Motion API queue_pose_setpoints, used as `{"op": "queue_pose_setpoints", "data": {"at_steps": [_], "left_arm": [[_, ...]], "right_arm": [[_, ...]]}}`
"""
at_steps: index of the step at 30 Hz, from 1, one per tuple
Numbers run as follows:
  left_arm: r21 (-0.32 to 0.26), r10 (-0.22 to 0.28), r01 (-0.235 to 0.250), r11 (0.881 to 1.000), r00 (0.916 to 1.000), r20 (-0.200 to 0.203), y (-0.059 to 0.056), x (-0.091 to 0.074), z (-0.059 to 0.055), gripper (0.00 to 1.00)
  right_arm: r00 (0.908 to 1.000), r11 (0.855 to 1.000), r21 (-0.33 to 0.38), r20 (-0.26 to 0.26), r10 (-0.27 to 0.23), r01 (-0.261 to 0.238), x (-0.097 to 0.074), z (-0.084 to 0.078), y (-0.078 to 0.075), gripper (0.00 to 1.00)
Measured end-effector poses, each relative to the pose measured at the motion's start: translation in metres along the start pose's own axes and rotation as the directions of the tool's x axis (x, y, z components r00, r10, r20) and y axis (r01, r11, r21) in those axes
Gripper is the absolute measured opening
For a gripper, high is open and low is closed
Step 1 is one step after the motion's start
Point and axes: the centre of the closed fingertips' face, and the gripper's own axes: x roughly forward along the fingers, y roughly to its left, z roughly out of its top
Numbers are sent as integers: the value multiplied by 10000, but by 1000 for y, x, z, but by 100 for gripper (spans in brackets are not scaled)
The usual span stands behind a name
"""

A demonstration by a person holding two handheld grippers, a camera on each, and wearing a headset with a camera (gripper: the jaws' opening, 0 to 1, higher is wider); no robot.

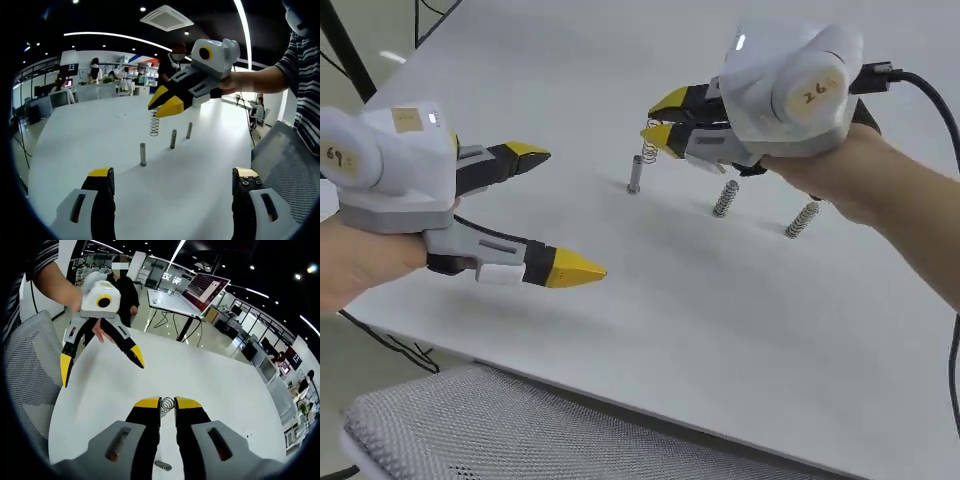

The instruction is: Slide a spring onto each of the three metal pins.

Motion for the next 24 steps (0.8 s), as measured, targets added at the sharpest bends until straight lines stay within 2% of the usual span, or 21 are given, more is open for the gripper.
{"op": "queue_pose_setpoints", "data": {"at_steps": [3,10,15,20,24], "left_arm": [[-4,25,-25,10000,10000,22,1,0,0,97],[-49,10,-10,10000,10000,4,0,0,-1,97],[-91,37,-36,10000,10000,20,2,1,-1,97],[-122,44,-43,9999,10000,26,2,1,-2,97],[-149,37,-37,9999,10000,-6,2,0,-4,96]], "right_arm": [[9999,10000,51,-87,-58,59,6,-3,-6,12],[9997,9962,835,-53,-235,239,16,-6,-16,12],[9994,9949,981,-282,-190,217,22,-15,-14,12],[9993,9933,1138,-341,-179,216,21,-17,-11,12],[9993,9939,1097,-367,-105,144,29,-19,-7,12]]}}
